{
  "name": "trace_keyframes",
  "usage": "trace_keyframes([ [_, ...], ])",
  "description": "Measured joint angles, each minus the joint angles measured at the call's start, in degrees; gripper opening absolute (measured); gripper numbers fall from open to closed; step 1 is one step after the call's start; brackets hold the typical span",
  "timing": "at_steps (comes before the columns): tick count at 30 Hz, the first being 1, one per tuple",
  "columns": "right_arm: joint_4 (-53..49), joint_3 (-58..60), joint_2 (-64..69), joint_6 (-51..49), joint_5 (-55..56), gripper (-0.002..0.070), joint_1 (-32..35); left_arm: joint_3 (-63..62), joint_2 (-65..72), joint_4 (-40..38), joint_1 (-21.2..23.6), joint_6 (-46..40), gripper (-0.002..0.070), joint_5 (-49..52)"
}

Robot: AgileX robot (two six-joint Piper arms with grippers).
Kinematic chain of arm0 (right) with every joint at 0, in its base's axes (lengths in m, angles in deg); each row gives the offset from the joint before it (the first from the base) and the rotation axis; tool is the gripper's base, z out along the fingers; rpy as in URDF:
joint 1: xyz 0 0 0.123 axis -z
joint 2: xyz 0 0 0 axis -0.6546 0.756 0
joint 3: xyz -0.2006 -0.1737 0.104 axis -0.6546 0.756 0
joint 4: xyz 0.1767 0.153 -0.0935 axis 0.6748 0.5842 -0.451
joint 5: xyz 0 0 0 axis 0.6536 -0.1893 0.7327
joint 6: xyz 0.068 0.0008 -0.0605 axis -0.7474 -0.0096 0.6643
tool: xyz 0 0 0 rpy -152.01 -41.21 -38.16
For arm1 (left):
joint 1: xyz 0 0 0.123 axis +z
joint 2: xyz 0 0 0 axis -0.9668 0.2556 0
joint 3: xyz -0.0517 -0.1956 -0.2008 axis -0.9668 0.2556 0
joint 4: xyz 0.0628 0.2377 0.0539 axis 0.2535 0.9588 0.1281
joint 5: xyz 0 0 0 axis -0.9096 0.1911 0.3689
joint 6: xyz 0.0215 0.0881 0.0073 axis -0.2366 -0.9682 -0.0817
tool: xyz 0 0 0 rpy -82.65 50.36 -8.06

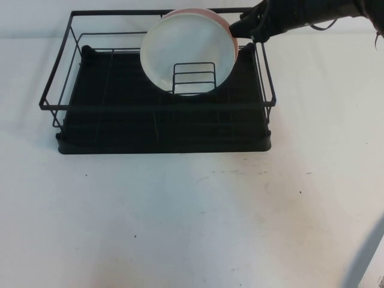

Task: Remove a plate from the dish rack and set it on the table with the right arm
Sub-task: Grasp the plate from the shelf

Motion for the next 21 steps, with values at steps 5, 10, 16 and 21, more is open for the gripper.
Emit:
trace_keyframes([
  [5, 0.0, 0.0, 0.0, 0.0, -0.83, 0.0285, 0.0, 0.0, 0.0, 0.0, 0.0, 0.0, -0.0004, 0.0],
  [10, 0.0, 0.0, 0.0, 1.43, -3.19, 0.0279, 0.0, 0.0, 0.0, 0.0, 0.0, 0.0, -0.0004, 0.0],
  [16, 0.36, 0.0, 0.0, 3.69, -2.76, 0.0279, -0.33, 0.0, 0.0, 0.0, 0.0, 0.0, -0.0004, 0.0],
  [21, 1.88, 0.0, 0.35, 5.29, -1.75, 0.0279, -1.15, 0.0, 0.0, 0.0, 0.0, 0.0, -0.0004, 0.0],
])
